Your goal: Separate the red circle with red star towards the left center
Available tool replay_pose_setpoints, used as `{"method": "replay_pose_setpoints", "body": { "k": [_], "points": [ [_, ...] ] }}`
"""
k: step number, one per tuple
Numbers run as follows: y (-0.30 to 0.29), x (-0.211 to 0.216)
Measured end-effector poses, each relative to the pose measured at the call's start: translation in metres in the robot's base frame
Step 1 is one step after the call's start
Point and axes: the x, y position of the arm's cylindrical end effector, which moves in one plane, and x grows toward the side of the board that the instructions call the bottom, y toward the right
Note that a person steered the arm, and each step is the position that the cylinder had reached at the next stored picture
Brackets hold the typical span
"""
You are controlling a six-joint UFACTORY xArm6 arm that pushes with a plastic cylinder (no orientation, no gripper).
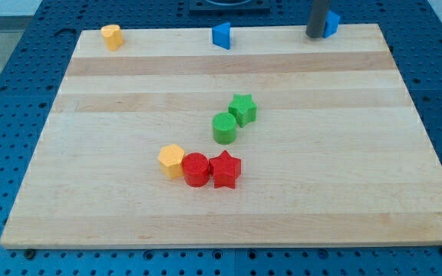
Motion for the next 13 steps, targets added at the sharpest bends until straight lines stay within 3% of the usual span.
{"method": "replay_pose_setpoints", "body": {
  "k": [2,3,4,6,7,8,10,11,13],
  "points": [
    [-0.008,0.068],
    [-0.004,0.070],
    [0.030,0.078],
    [0.182,0.092],
    [0.184,0.104],
    [0.164,0.193],
    [0.044,0.342],
    [-0.029,0.357],
    [-0.151,0.339]
  ]
}}
